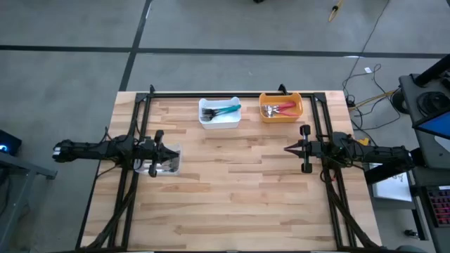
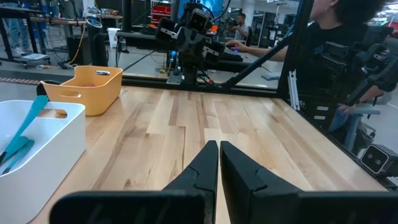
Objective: Sort silverware by color (type)
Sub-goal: Return to Home Position
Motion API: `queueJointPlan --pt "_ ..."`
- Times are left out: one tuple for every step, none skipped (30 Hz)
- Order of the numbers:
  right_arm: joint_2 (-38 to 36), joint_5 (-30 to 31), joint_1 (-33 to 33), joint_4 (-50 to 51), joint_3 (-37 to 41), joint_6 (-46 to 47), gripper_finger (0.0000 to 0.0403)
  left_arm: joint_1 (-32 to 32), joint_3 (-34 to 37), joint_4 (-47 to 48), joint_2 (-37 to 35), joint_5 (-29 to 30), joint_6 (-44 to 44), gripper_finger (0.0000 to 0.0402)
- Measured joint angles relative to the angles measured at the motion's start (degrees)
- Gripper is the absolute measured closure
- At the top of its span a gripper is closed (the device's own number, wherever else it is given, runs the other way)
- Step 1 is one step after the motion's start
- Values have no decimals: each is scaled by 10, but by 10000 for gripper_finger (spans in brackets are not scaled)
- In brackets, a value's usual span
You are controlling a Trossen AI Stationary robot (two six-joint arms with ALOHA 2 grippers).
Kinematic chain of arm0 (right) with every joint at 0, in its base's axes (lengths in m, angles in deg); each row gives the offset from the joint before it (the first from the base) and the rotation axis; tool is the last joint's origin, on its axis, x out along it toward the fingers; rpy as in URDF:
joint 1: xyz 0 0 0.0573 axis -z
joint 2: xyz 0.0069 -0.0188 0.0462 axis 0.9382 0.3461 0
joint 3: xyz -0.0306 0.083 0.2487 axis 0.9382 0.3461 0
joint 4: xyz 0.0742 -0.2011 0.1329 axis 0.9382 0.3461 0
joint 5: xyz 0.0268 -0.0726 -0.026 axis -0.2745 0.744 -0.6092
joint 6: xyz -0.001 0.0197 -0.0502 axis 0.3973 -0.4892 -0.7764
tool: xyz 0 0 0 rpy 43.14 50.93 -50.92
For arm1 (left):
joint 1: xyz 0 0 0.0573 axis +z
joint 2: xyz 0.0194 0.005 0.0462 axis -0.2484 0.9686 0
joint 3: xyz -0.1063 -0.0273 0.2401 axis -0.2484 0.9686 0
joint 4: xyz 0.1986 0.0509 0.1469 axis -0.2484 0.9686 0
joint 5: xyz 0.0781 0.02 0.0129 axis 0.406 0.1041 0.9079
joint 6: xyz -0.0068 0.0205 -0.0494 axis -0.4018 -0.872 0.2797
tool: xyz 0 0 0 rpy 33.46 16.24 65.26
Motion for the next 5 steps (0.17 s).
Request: queueJointPlan --pt "0 0 0 0 0 0 394 0 0 0 0 0 0 402" --pt "0 0 0 0 0 0 394 0 0 0 0 0 0 402" --pt "0 0 0 0 0 0 394 0 0 0 0 0 0 402" --pt "0 0 0 0 0 0 394 0 0 0 0 0 0 402" --pt "0 0 0 0 0 0 394 0 0 0 0 0 0 402"
